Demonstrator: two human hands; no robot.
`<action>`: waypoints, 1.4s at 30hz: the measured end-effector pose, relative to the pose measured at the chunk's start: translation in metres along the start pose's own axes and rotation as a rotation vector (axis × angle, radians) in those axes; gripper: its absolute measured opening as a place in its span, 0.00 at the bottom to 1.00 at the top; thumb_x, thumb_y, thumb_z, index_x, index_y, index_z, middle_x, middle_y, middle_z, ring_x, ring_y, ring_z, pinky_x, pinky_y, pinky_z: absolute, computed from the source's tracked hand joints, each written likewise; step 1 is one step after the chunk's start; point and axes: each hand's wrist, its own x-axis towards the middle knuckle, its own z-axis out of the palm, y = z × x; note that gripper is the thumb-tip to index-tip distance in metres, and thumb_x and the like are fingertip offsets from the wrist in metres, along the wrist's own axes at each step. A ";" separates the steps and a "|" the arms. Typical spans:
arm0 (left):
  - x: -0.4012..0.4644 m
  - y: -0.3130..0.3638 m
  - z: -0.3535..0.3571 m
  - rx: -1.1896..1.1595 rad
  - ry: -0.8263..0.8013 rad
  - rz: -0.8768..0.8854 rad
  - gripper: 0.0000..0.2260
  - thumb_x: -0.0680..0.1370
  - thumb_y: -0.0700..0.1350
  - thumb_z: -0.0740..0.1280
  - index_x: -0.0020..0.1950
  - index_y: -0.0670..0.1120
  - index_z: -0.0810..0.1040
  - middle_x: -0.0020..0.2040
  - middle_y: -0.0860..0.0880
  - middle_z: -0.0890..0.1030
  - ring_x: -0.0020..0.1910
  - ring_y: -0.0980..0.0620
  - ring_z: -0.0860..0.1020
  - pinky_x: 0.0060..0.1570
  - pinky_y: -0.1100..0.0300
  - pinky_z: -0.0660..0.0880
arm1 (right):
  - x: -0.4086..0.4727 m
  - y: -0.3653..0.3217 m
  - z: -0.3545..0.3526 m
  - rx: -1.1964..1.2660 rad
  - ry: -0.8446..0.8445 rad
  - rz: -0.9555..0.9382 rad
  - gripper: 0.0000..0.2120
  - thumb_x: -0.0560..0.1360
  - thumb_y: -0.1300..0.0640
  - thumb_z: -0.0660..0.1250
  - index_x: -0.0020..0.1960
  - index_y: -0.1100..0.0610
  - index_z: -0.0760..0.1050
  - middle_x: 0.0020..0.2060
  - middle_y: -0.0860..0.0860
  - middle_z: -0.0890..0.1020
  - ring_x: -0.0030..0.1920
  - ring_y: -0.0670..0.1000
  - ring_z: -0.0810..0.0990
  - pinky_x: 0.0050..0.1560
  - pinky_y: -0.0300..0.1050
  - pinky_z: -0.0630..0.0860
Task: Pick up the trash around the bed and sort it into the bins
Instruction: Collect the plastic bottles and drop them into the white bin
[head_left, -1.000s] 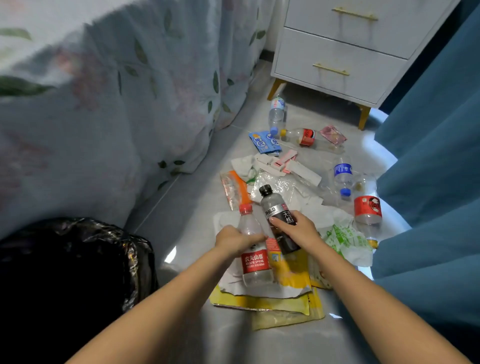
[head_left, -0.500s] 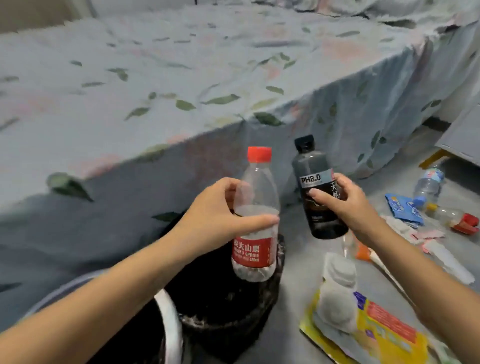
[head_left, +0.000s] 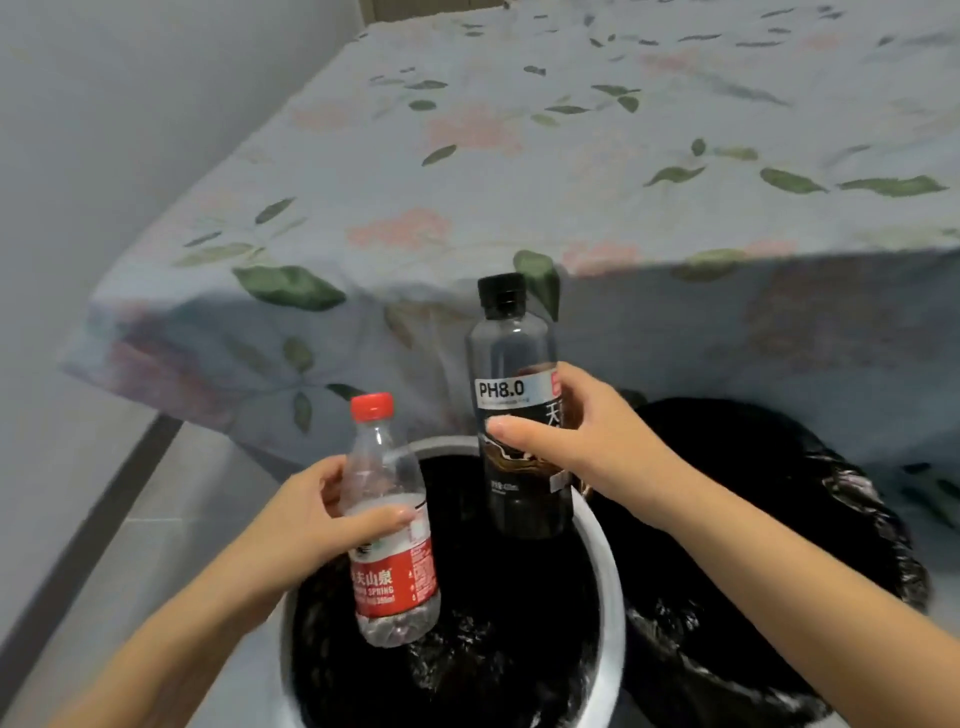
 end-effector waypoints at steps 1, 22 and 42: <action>-0.001 -0.012 -0.001 -0.011 -0.012 -0.022 0.45 0.38 0.67 0.78 0.52 0.52 0.79 0.44 0.62 0.85 0.43 0.63 0.84 0.35 0.71 0.78 | 0.003 0.008 0.014 -0.027 -0.025 0.032 0.23 0.61 0.43 0.77 0.53 0.45 0.76 0.46 0.43 0.85 0.47 0.40 0.83 0.48 0.40 0.80; 0.054 -0.096 0.041 0.574 -0.359 -0.465 0.20 0.65 0.41 0.79 0.49 0.52 0.72 0.54 0.46 0.79 0.55 0.45 0.79 0.48 0.51 0.81 | 0.028 0.091 0.093 -0.872 -0.511 0.668 0.41 0.63 0.46 0.78 0.70 0.60 0.66 0.64 0.57 0.74 0.60 0.57 0.78 0.57 0.51 0.79; 0.051 -0.035 0.037 0.878 -0.128 -0.067 0.20 0.72 0.56 0.71 0.60 0.49 0.78 0.54 0.50 0.83 0.54 0.52 0.80 0.54 0.60 0.75 | 0.023 0.072 0.073 -0.874 -0.332 0.361 0.29 0.71 0.38 0.66 0.58 0.62 0.76 0.54 0.57 0.82 0.57 0.57 0.79 0.54 0.46 0.75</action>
